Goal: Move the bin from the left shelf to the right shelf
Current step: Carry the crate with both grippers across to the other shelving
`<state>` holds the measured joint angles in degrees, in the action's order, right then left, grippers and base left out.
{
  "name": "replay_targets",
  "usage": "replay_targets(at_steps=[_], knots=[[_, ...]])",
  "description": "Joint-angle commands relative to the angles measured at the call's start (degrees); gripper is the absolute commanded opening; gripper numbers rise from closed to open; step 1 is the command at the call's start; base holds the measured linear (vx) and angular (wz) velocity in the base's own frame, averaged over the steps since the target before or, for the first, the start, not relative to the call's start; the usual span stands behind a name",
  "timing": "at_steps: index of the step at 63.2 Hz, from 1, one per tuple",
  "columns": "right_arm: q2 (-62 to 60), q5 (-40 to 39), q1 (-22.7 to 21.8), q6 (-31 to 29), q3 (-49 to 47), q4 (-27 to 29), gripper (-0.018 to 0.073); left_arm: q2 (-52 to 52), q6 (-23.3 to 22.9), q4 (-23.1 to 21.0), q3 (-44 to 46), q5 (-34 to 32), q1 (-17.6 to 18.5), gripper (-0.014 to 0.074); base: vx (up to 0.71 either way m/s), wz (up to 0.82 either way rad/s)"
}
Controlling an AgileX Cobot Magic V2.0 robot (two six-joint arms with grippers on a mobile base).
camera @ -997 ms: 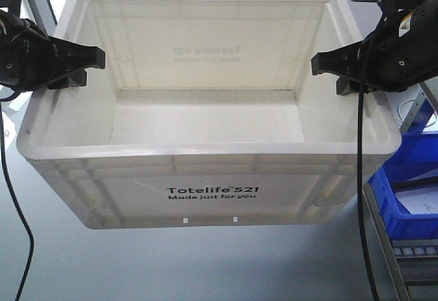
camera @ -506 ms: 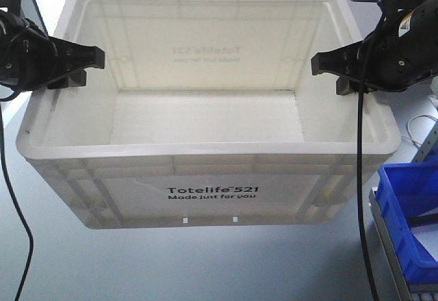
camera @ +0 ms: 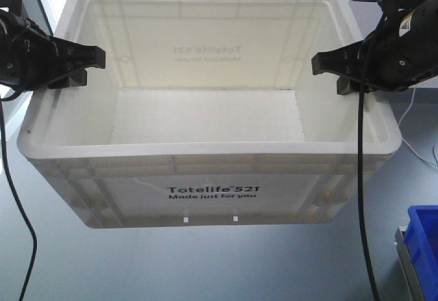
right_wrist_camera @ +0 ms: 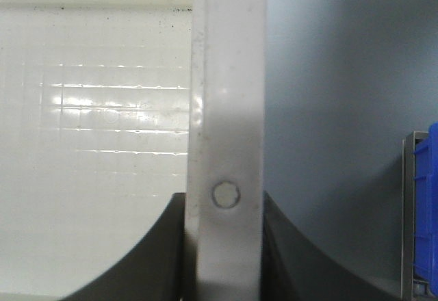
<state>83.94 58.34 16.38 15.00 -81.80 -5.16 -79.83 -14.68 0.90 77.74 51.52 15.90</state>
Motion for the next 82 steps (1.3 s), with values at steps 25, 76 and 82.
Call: replay_targets(at_steps=[25, 76, 82], knots=[[-2.54, -5.92, -1.11, 0.64, -2.03, -6.59, 0.0099, 2.99, 2.42, 1.71, 2.35, -4.62, -0.18, 0.0135, 0.15, 0.27], [-2.54, -5.92, -1.11, 0.64, -2.03, -6.59, 0.0099, 2.99, 2.42, 1.71, 2.35, -4.55, -0.18, 0.0135, 0.11, 0.43], [-2.54, -5.92, -1.11, 0.64, -2.03, -6.59, 0.0099, 2.99, 2.42, 1.71, 2.35, -4.55, -0.18, 0.0135, 0.12, 0.46]])
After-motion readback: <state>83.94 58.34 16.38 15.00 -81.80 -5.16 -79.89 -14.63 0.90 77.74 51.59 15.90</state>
